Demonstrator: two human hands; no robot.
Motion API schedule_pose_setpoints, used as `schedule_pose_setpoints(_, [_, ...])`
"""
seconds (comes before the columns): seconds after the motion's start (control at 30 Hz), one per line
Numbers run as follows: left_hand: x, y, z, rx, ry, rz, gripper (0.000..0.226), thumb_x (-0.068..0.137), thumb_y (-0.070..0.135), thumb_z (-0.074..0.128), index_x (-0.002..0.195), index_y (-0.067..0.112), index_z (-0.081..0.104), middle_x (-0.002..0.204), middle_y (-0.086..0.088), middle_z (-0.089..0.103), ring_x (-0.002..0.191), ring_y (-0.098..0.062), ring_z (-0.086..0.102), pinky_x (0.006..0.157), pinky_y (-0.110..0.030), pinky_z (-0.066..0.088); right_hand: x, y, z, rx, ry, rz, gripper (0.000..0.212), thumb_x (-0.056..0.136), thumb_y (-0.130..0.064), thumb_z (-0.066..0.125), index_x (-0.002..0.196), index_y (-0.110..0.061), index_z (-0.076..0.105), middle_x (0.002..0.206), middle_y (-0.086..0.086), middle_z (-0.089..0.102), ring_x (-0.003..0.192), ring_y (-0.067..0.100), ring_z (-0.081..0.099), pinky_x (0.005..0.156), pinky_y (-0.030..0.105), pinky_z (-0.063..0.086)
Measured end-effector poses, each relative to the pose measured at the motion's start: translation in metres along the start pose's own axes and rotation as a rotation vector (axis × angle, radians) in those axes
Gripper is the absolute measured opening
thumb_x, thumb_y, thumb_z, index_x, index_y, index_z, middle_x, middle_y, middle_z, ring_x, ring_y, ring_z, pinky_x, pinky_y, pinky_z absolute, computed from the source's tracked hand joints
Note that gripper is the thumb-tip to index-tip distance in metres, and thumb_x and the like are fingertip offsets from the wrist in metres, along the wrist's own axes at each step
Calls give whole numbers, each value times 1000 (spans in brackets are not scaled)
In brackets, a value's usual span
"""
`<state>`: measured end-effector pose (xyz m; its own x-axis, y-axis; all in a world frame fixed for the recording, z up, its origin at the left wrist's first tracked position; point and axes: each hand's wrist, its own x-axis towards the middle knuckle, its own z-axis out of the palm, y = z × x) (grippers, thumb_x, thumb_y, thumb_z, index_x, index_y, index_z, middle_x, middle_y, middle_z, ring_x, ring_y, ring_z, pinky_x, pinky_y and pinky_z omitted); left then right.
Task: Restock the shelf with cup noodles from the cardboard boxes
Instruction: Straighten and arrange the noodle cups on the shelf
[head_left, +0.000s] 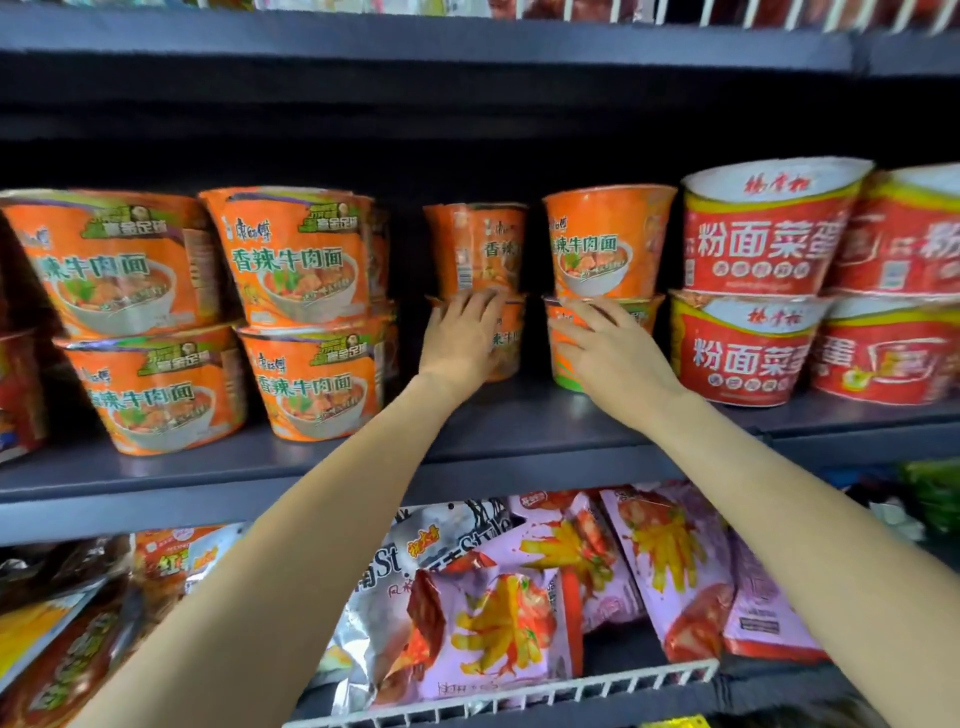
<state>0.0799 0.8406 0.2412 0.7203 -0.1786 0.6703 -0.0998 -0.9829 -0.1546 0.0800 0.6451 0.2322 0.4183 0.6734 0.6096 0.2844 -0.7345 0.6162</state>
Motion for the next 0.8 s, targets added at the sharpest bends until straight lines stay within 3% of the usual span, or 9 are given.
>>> schedule_pose_setpoints(0.07, [5, -2, 1, 81, 34, -25, 67, 90, 25, 58, 147, 18, 24, 145, -7, 34, 134, -27, 29, 107, -42, 27, 6, -3, -3, 45, 28, 2, 23, 64, -8, 79, 87, -7, 76, 108, 12, 70, 112, 33, 60, 101, 42, 32])
schedule_pose_setpoints(0.13, [6, -7, -1, 111, 75, -46, 59, 91, 19, 57, 144, 18, 31, 142, -10, 38, 131, -29, 33, 105, -42, 30, 18, -15, -12, 234, 19, 74, 28, 75, -4, 71, 103, -3, 71, 115, 13, 67, 112, 32, 58, 98, 38, 39])
schedule_pose_setpoints(0.23, [3, -10, 0, 170, 113, -79, 52, 79, 20, 71, 126, 12, 51, 126, -13, 54, 116, -30, 50, 92, -40, 42, 44, -36, -16, 534, -157, 347, 55, 94, -8, 50, 145, -7, 32, 142, 15, 44, 123, 32, 48, 100, 40, 43])
schedule_pose_setpoints(0.3, [1, -11, 1, 243, 154, -114, 50, 58, 22, 84, 102, 13, 64, 103, -10, 65, 94, -27, 62, 73, -34, 51, 61, -43, -10, 668, -264, 471, 72, 94, -14, 53, 152, -10, 10, 151, 19, 27, 128, 36, 43, 104, 42, 39])
schedule_pose_setpoints(0.33, [1, -12, 2, 243, 173, -134, 50, 56, 21, 84, 101, 12, 64, 103, -10, 64, 94, -27, 62, 72, -35, 52, 69, -44, -5, 738, -308, 517, 77, 93, -15, 55, 152, -12, 6, 154, 20, 19, 132, 37, 39, 106, 42, 36])
schedule_pose_setpoints(0.4, [0, -10, 6, 150, 150, -125, 55, 70, 20, 75, 119, 8, 53, 124, -15, 53, 113, -31, 51, 88, -41, 46, 82, -48, 2, 845, -328, 590, 77, 91, -12, 58, 150, -14, 9, 155, 20, 15, 133, 38, 37, 106, 41, 35])
schedule_pose_setpoints(0.5, [-1, -8, 6, 85, 125, -36, 60, 85, 22, 61, 139, 13, 35, 143, -11, 35, 131, -30, 32, 103, -42, 31, 89, -51, 10, 846, -195, 651, 61, 91, -11, 56, 142, -11, 23, 141, 20, 35, 121, 37, 48, 94, 40, 43])
schedule_pose_setpoints(0.67, [-7, -21, 3, 33, 104, -189, 57, 89, 8, 54, 141, 17, 32, 144, -11, 34, 131, -29, 30, 92, -39, 40, 85, -57, 8, 677, 23, 564, 45, 93, -19, 56, 134, -14, 39, 123, 16, 45, 107, 34, 53, 79, 38, 47])
schedule_pose_setpoints(0.8, [-7, -19, 0, 37, 138, -185, 55, 79, 2, 63, 131, 7, 45, 134, -18, 44, 122, -36, 42, 82, -40, 46, 95, -57, 9, 523, 137, 470, 37, 92, -13, 54, 128, -7, 45, 125, 14, 51, 114, 31, 49, 75, 40, 48])
